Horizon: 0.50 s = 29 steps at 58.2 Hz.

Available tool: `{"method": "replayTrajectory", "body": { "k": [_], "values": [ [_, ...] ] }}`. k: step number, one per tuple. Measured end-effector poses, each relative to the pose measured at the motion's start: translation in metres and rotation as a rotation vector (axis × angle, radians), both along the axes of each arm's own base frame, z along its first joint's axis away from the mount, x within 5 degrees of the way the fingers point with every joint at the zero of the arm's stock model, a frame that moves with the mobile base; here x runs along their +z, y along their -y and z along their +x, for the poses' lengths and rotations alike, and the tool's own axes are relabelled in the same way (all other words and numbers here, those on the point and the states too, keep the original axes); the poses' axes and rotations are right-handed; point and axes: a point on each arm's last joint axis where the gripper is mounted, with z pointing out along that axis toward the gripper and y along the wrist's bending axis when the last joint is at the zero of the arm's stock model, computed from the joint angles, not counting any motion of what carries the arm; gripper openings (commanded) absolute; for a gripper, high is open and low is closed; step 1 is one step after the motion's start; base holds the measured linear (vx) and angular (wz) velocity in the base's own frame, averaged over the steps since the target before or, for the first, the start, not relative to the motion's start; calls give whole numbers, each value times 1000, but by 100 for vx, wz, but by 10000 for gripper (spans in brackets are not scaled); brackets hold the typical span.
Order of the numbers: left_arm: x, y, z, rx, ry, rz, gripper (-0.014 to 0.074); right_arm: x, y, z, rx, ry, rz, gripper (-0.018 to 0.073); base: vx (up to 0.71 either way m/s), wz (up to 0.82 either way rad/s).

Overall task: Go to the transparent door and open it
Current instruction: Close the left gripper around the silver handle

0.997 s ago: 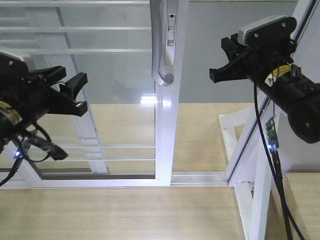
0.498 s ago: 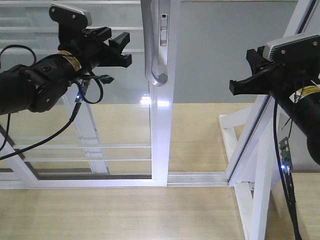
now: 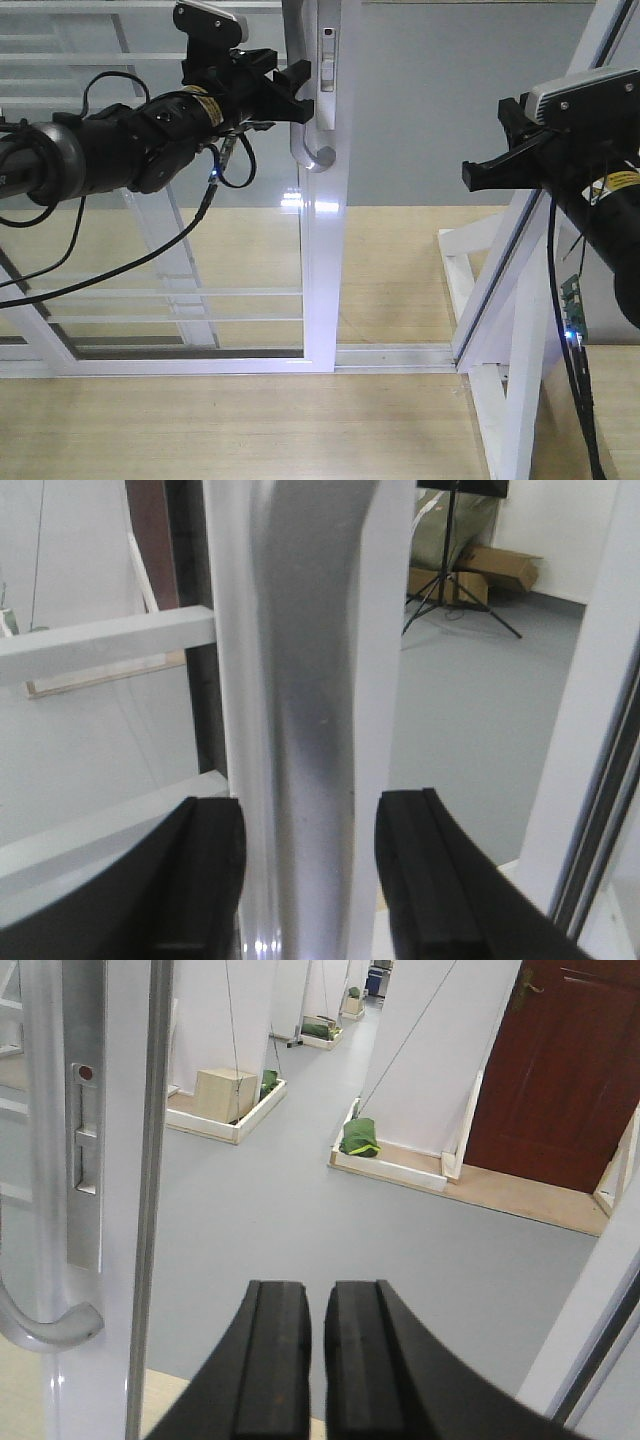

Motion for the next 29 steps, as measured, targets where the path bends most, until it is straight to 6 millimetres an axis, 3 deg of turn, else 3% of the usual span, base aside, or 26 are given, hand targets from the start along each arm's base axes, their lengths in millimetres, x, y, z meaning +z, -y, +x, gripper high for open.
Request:
{"method": "replayTrajectory", "body": {
  "k": [19,29],
  "values": [
    [-3,9,22,16,-12,15,427,0,0,0,1,1,-11,176,0,0],
    [-3,11,21,21,-30,22,300,0,0,0,2,0,-13,176,0,0]
  ]
}}
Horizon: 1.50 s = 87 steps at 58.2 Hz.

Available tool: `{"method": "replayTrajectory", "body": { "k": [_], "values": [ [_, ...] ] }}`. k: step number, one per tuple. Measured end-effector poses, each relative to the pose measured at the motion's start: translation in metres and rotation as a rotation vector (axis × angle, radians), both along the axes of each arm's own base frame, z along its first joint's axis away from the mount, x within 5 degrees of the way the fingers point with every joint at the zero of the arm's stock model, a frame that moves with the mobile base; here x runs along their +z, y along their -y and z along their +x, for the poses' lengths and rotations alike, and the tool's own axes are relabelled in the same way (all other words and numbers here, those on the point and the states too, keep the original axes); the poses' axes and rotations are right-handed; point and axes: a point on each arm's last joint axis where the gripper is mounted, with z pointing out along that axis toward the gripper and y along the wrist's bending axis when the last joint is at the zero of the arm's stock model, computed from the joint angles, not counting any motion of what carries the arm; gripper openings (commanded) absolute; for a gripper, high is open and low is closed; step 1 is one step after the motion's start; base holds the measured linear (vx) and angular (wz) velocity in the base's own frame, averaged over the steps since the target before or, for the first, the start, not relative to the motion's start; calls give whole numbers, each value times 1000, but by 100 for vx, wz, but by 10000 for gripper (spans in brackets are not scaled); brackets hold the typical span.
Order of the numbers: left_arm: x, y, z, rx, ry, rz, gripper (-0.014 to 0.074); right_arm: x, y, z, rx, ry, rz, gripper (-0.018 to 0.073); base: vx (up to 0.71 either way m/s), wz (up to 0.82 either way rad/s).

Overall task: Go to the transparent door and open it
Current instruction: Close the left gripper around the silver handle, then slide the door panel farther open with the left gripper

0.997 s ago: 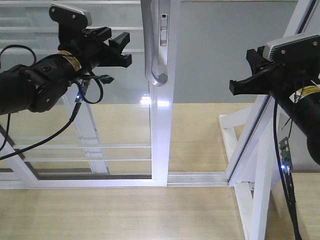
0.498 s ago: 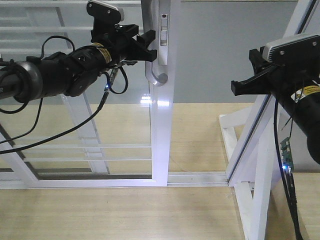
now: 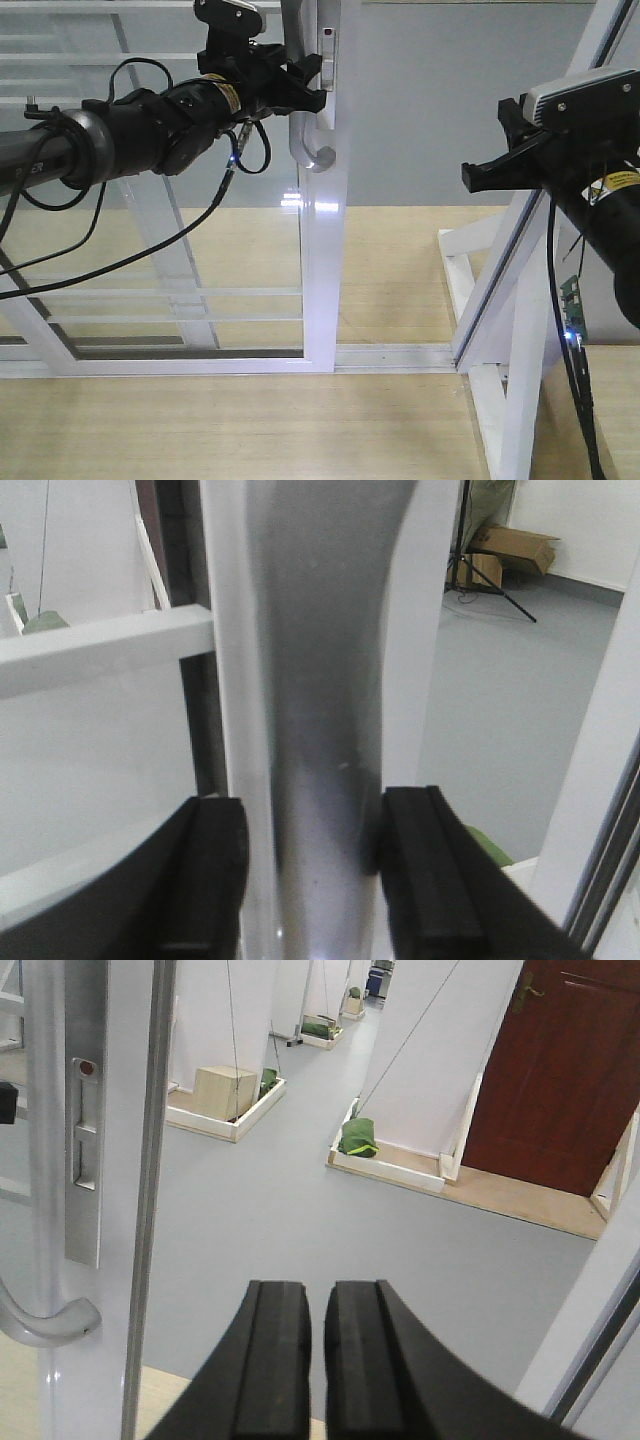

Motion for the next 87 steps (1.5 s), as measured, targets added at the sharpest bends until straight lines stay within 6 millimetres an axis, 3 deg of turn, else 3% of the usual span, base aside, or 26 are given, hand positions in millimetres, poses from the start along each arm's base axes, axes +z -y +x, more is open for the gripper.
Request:
{"method": "replayTrajectory", "body": {
  "k": [10,18,45,65,87],
  "values": [
    [-1,1,-1,3,-14,10,93,0,0,0,0,-1,0,176,0,0],
    [0,1,-1,8,-21,14,-1,0,0,0,0,-1,0,176,0,0],
    [16,-18,-4,87,-94,95,4,0,0,0,0,-1,0,176,0,0],
    [30,-52,-6,190,-167,174,8,0,0,0,0,-1,0,176,0,0],
    [28,-105,-22,262,-160,175,11,0,0,0,0,-2,0,176,0,0]
  ]
}}
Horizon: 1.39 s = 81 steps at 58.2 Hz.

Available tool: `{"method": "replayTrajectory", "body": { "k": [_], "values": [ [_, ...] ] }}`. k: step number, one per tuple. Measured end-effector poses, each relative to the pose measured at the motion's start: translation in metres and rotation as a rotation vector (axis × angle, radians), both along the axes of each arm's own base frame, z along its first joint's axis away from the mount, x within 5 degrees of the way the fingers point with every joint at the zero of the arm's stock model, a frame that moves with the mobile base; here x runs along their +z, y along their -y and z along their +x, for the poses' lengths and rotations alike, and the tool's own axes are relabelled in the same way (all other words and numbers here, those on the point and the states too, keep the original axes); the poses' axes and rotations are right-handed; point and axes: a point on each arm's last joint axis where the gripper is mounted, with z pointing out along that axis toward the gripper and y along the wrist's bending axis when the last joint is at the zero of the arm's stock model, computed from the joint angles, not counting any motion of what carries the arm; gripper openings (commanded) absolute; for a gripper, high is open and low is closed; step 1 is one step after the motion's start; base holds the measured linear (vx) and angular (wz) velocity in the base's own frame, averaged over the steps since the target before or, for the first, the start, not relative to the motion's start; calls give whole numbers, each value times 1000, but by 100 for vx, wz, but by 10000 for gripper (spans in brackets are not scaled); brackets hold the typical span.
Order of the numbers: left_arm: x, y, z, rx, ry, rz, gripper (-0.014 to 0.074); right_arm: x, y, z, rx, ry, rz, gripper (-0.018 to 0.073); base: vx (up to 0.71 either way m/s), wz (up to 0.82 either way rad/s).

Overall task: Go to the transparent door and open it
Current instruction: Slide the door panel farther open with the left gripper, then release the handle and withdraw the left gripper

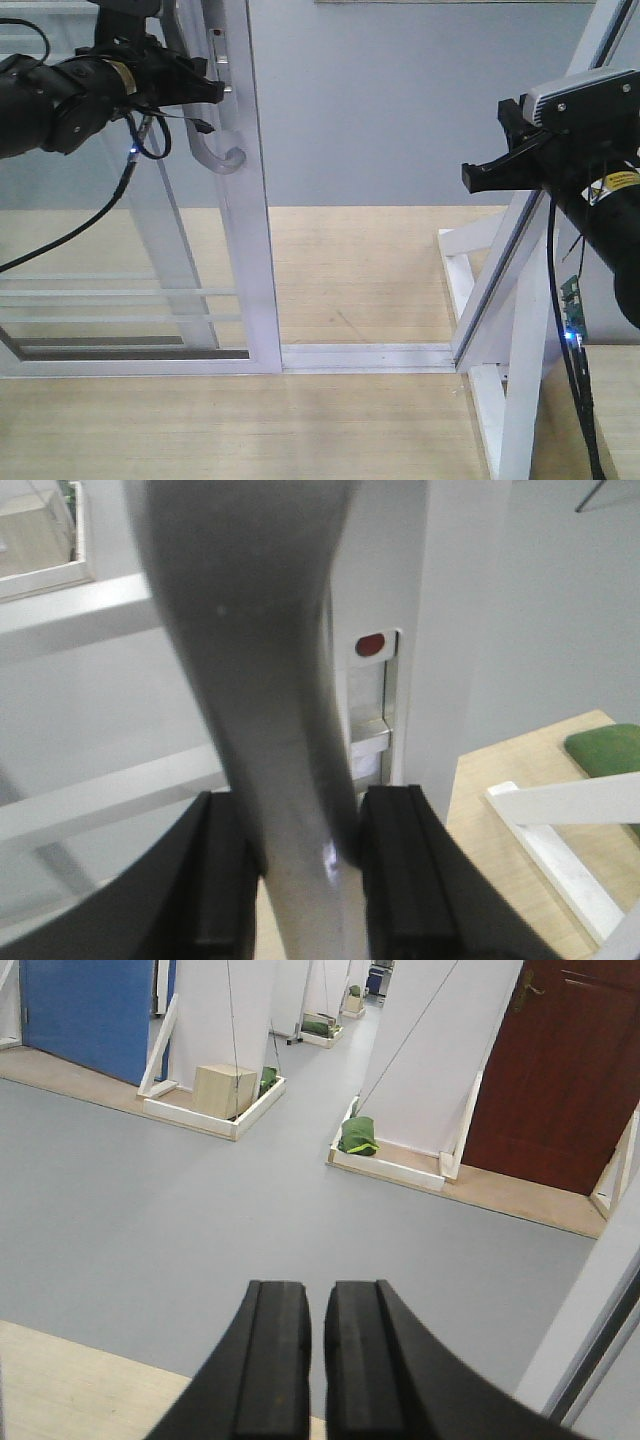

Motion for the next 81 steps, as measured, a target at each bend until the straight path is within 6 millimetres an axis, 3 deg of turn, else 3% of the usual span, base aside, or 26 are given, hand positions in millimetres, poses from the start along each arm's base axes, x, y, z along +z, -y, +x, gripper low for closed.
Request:
{"method": "replayTrajectory", "body": {
  "k": [10,32,47,54,62,72,81],
  "values": [
    [4,-25,-19,44,-17,30,26,0,0,0,0,0,0,176,0,0],
    [6,-31,-52,8,-13,99,68,0,0,0,0,-3,0,176,0,0],
    [8,-37,-105,-37,38,66,72,0,0,-10,26,-106,-10,176,0,0],
    [6,-43,-139,-46,51,59,72,17,3,-25,42,-102,0,138,0,0],
    [-2,-52,-183,-46,56,58,71,33,7,-47,64,-107,9,-15,0,0],
    [-20,-62,-232,-44,65,50,-10,31,17,-87,76,-83,18,-6,0,0],
    [-36,-70,-267,-16,69,-29,-8,19,29,-133,86,-37,32,-6,0,0]
  ]
}}
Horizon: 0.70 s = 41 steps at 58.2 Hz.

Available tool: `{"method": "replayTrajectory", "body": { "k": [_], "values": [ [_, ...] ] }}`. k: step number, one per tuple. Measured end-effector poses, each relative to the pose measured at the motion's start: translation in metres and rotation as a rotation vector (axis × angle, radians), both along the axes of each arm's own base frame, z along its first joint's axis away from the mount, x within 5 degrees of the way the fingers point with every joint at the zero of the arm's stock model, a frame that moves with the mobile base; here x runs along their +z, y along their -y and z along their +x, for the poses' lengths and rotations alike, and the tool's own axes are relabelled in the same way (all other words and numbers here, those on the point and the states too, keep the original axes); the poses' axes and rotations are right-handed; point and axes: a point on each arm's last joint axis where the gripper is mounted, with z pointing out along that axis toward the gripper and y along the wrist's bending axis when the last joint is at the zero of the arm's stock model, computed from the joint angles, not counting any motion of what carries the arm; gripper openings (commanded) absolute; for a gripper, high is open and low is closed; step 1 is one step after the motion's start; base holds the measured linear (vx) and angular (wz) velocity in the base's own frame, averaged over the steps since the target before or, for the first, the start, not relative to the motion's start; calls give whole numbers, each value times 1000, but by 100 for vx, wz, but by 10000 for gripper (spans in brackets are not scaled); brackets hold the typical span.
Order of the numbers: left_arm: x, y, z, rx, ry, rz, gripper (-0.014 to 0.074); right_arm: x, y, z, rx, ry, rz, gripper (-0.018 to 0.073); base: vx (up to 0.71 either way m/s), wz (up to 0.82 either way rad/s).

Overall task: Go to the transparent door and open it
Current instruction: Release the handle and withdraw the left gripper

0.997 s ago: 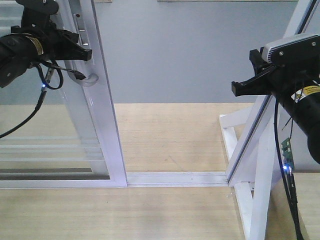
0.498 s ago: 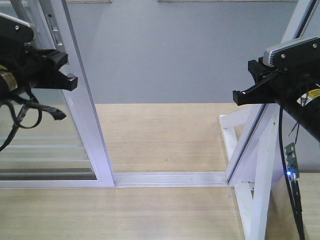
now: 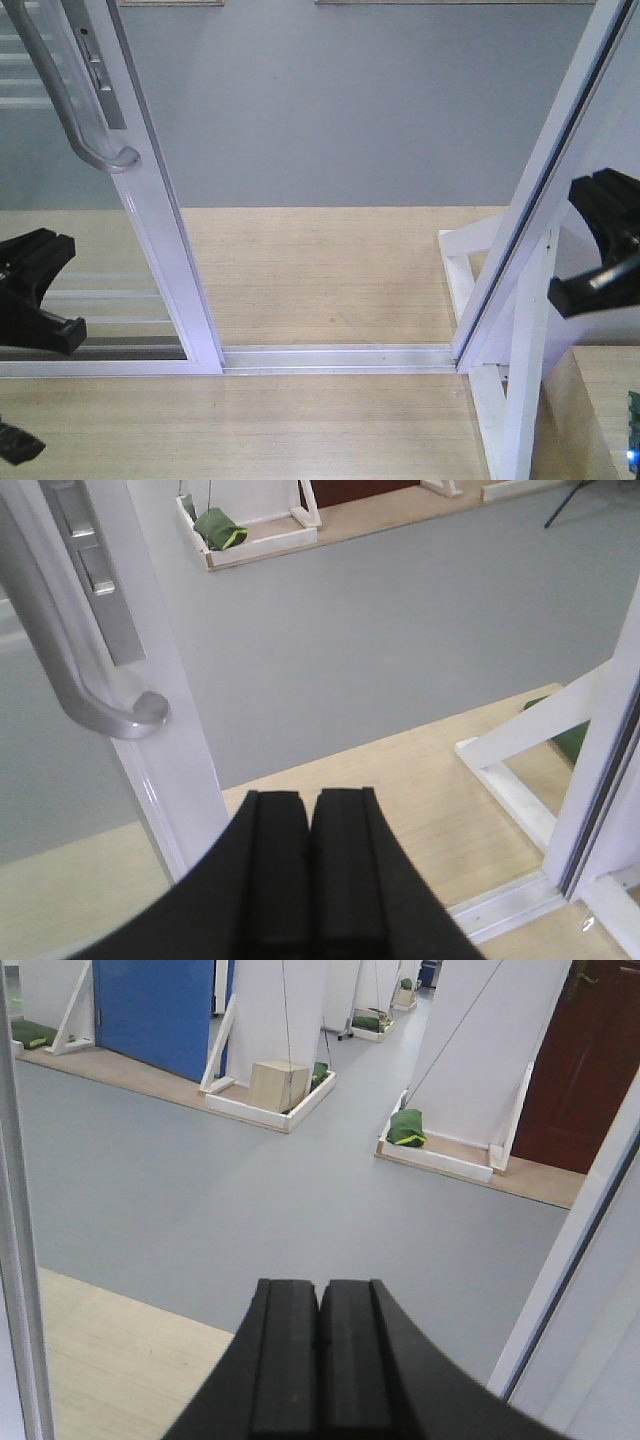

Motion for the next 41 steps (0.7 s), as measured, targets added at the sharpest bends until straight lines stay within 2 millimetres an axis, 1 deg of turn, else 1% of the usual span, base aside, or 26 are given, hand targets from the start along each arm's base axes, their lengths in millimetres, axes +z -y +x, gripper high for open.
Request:
{"method": "replayTrajectory", "body": {
  "k": [9,13,18,24,41],
  "values": [
    [-10,-5,-24,23,26,-89,-8,-14,8,-32,17,21,9,-6,0,0],
    [-13,-7,-32,31,36,-125,-8,-22,10,-42,22,26,13,-6,0,0],
    [-16,-8,-38,34,51,-147,-8,-27,12,-50,24,48,21,-6,0,0],
    [-15,-8,-40,33,66,-155,-8,-29,13,-54,23,69,26,-6,0,0],
    [-15,-8,-41,33,69,-156,-7,-30,13,-55,24,67,24,-5,0,0]
  ]
}}
